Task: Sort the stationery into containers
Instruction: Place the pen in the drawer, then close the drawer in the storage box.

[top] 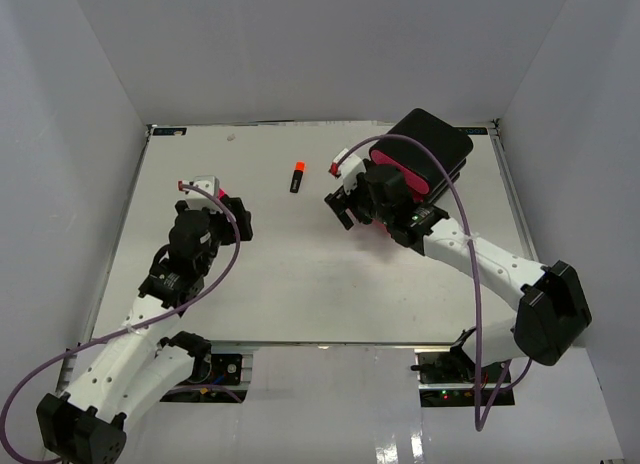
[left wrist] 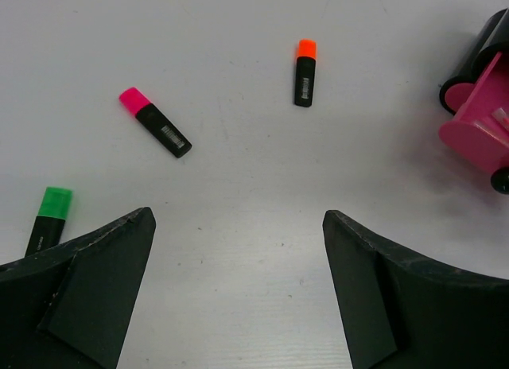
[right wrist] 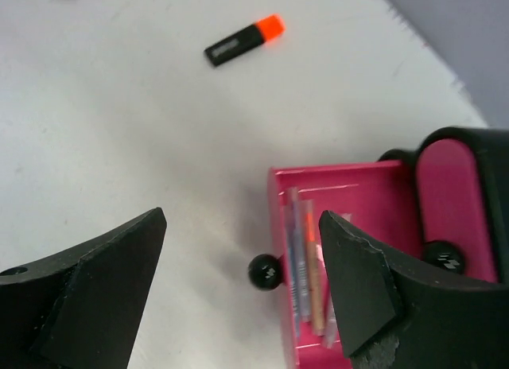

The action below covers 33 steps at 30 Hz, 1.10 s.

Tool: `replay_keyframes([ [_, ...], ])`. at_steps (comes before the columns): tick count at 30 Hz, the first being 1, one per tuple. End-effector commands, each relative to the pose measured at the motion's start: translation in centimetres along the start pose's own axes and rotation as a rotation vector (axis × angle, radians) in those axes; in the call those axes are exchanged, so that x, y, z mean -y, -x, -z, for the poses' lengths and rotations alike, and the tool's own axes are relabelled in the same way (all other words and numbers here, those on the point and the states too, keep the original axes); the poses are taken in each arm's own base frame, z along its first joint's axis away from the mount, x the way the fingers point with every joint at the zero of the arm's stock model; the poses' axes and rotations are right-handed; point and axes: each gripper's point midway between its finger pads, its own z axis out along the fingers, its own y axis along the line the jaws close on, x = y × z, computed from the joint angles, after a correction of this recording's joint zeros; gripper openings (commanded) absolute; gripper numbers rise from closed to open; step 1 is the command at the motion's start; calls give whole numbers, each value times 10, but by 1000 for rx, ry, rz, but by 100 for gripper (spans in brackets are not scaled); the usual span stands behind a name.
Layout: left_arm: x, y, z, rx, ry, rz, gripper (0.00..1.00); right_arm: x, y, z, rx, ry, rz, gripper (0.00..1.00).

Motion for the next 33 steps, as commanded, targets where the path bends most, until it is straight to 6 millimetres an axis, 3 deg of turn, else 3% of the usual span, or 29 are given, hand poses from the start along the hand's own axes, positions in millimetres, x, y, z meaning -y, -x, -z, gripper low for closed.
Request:
replay_keyframes([
  [1,-9,4,0,29,47,4,98,-29,-38,-6,-86,88,-51,84],
  [5,-10,6,2,33,54,17,98,-34,-71,-11,-163,31,-74,84],
  [8,-14,11,6,67,72,37,98,-30,-83,-13,-182,-62,-125,83],
  [11,-14,13,7,80,68,45,98,-27,-81,-15,-139,-158,-279,82],
  [16,-11,9,4,56,57,40,98,-25,-108,-16,-238,-328,-464,81],
  [29,-6,12,7,67,26,47,98,-17,-118,-18,-257,-493,-680,73],
  [33,-5,13,7,70,20,50,98,-18,-126,-23,-284,-567,-781,65],
])
